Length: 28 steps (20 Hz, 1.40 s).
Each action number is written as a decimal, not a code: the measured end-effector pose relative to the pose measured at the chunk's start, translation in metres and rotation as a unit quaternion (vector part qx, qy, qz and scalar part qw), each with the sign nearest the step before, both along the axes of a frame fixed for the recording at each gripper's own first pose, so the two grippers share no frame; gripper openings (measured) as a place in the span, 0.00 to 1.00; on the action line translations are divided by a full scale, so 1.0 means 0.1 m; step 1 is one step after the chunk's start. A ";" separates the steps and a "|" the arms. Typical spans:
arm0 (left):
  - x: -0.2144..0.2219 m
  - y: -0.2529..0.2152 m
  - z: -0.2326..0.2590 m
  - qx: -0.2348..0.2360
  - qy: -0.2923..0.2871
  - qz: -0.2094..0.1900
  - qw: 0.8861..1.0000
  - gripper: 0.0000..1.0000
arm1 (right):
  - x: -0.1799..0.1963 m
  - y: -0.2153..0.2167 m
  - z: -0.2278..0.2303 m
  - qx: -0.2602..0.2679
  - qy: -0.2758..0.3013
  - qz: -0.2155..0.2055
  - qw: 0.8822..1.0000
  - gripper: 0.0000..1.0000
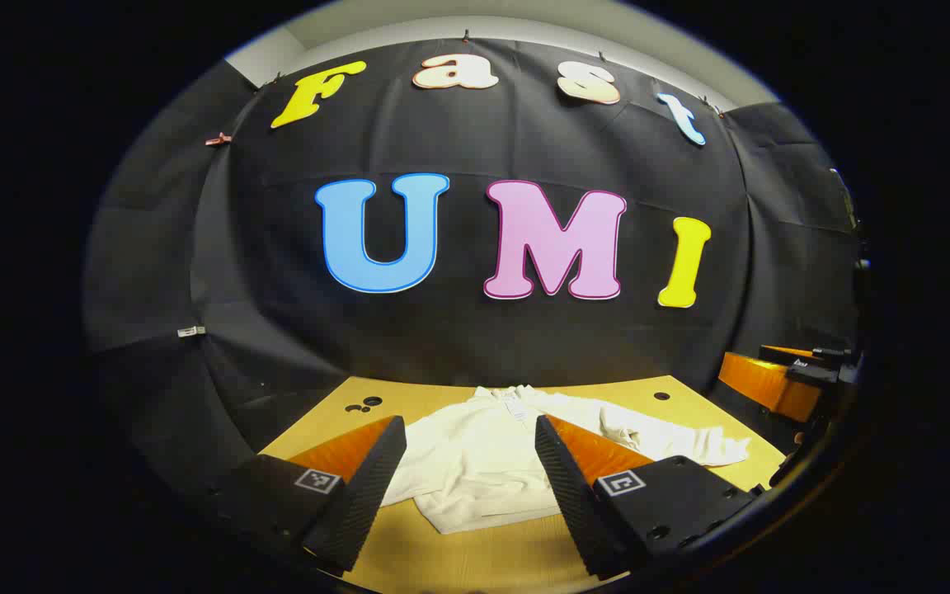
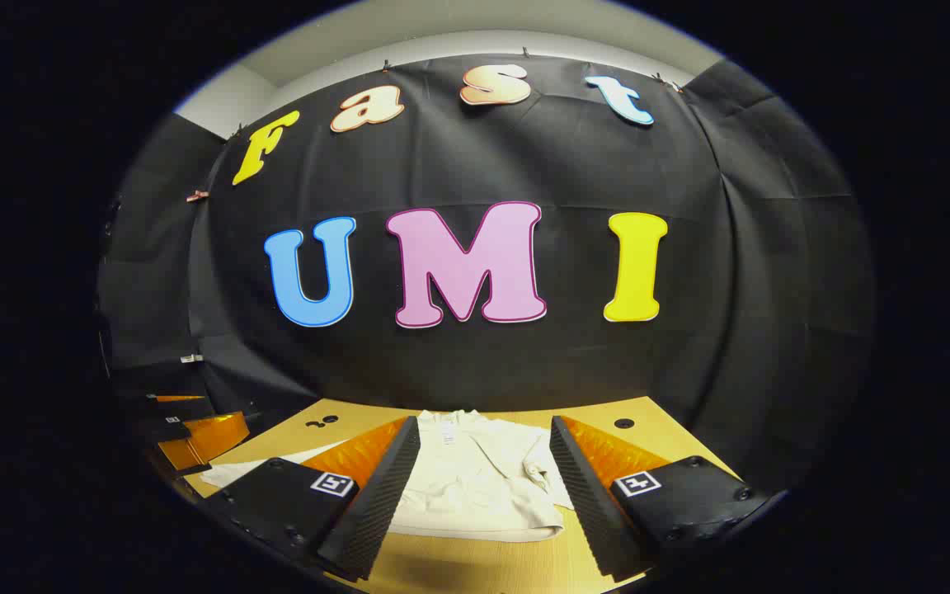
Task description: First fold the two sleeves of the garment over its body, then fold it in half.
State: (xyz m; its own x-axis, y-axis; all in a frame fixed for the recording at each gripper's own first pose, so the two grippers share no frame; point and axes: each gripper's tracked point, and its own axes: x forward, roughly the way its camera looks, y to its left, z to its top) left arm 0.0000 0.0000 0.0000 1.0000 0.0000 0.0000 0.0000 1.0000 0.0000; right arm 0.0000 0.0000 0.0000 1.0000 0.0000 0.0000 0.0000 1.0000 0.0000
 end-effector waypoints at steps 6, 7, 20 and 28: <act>0.09 -0.07 -0.02 -0.010 0.012 -0.004 1.000 0.97 | 0.19 -0.01 -0.13 0.001 0.015 0.006 1.000 0.97; 0.11 -0.07 -0.03 -0.013 0.011 -0.003 1.000 0.97 | 0.22 0.00 -0.16 0.000 0.018 0.007 1.000 0.97; 0.33 -0.07 -0.16 -0.013 0.031 0.003 0.999 0.97 | 0.45 -0.09 -0.43 -0.004 0.065 0.006 0.998 0.97; 0.44 -0.14 -0.32 -0.017 0.052 0.012 0.998 0.97 | 0.73 -0.80 -0.71 0.022 0.110 -0.066 0.991 0.97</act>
State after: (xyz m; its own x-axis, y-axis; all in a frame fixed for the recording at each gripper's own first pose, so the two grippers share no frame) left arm 0.0445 -0.0138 -0.0319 0.9944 0.0227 -0.1037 -0.0261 0.9991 -0.0320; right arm 0.0731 -0.0800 -0.0708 0.9670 -0.1269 -0.2209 0.1364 0.9902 0.0284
